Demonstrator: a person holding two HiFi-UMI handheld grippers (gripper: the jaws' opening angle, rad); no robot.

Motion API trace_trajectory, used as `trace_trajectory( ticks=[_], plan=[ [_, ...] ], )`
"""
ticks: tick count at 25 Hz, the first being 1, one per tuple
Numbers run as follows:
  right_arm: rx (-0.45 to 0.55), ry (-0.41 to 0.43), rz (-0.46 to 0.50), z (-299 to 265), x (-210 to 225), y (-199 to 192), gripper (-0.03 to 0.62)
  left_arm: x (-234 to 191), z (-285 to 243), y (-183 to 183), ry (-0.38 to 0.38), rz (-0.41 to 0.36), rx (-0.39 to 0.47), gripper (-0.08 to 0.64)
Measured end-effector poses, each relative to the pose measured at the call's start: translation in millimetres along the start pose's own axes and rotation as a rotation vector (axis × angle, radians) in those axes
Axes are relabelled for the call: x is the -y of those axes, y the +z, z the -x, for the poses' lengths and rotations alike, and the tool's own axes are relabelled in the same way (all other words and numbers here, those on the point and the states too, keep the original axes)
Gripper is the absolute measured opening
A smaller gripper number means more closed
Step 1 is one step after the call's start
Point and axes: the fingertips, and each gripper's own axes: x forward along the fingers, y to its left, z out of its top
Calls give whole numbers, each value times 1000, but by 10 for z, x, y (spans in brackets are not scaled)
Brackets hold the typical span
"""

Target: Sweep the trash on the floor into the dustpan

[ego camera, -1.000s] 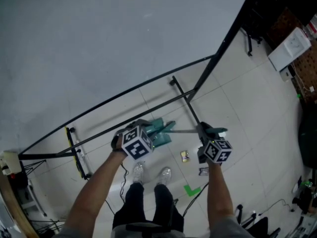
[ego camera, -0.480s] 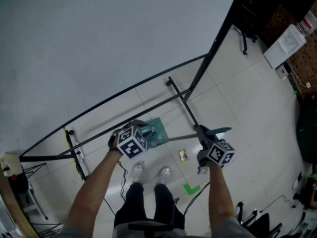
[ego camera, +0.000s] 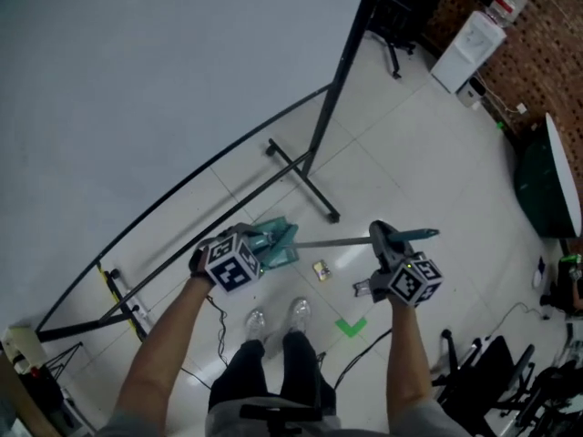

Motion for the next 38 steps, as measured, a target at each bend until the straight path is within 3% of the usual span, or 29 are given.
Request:
trace_trajectory(
  ticks=[4,9,17,21,27,31,34,38],
  plan=[
    [60,-155,8,584,302,54,49,211,-70,192,-40,-76,11,112],
    [91,-338,14,1086,934,-159,49,552,-230,361,-73,-119,-10,112],
    [62,-474,-29,1400,1585,-832,49,1144,-457,568,-110,-134,-36,112],
    [19,-469,-34,1392,1528,-1086,51,1298,-526,724,-131,-156,-32,112],
    [59,-451,-262,1568,1545,-1406,51,1444,-590,772,-140,-179,-48,112],
    [82,-413,-349,1553,1462,-1436,52,1383,-573,693,-136,-158,-45,112],
    [67,-375,-367,1485,1370,-1436,52,1320,-550,632,-132,-143,-39,112],
    [62,-352,-323,1485,1226,-1303,52,1244,-502,579,-119,-112,-24,112]
  ],
)
